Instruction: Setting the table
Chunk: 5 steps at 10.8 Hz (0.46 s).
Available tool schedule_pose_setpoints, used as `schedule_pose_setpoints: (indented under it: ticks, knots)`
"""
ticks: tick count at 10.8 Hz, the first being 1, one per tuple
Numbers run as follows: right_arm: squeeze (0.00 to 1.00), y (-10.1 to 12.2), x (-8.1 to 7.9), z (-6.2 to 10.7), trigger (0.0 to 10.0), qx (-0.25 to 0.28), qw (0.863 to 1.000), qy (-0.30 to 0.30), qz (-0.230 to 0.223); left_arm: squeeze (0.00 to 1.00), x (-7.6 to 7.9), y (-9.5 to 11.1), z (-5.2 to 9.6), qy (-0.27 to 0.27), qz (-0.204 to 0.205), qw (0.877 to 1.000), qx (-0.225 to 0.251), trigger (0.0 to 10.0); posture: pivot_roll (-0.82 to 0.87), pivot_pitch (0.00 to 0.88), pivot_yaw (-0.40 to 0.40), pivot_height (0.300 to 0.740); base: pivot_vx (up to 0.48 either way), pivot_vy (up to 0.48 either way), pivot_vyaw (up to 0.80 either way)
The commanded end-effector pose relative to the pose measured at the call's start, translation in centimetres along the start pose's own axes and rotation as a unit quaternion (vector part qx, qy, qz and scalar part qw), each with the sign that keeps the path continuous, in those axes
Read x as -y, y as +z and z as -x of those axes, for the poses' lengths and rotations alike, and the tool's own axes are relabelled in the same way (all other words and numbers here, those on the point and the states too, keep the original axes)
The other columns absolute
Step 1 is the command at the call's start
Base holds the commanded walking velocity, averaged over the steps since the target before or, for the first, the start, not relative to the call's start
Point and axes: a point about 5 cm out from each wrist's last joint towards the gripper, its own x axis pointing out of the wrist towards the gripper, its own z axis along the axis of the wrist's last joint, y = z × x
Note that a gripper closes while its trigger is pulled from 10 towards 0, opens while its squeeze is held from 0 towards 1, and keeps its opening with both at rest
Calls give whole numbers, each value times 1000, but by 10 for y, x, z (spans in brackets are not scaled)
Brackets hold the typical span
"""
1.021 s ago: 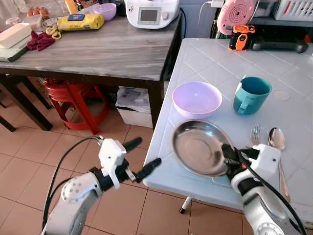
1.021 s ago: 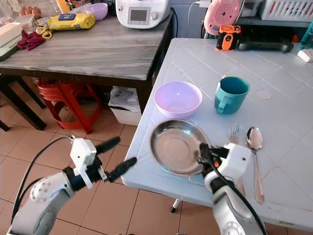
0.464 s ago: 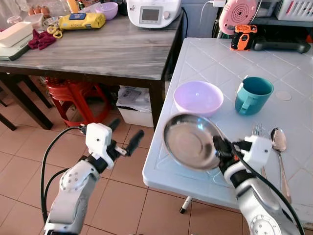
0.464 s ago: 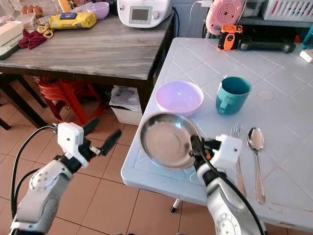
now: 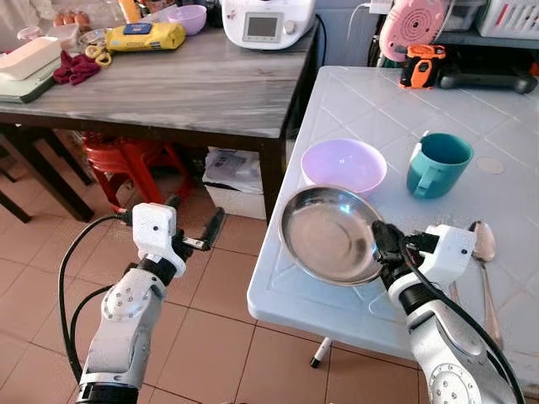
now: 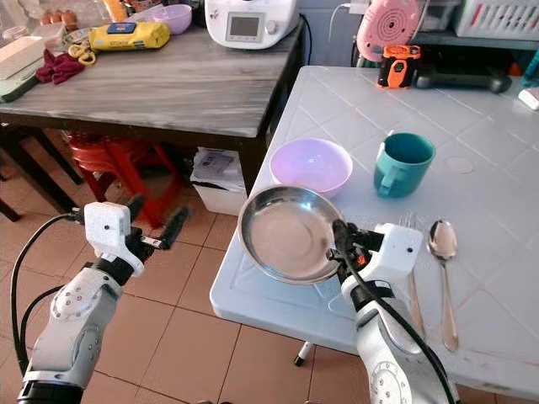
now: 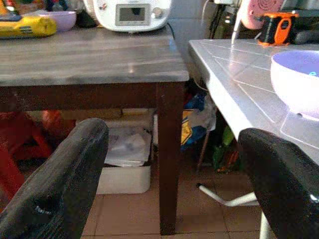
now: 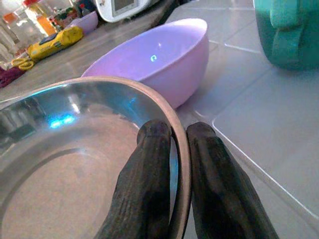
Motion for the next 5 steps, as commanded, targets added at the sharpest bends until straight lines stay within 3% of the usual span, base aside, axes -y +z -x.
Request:
schedule_pose_setpoints:
  ticks: [1,2,5]
  knots:
    - [0,6,-6,0,10000,17,1000,5,6,0,-5,-3,2,12,1,1000,-10,10000,-77,89,94,740,0,0,0]
    - [0,7,-5,-2,10000,23,1000,2,12,0,-4,-4,1,15,3,1000,-12,10000,-76,89,94,740,0,0,-425]
    - [0,5,-6,-2,10000,23,1000,2,17,0,-3,-5,1,12,3,1000,-11,10000,-76,90,95,740,0,296,-610]
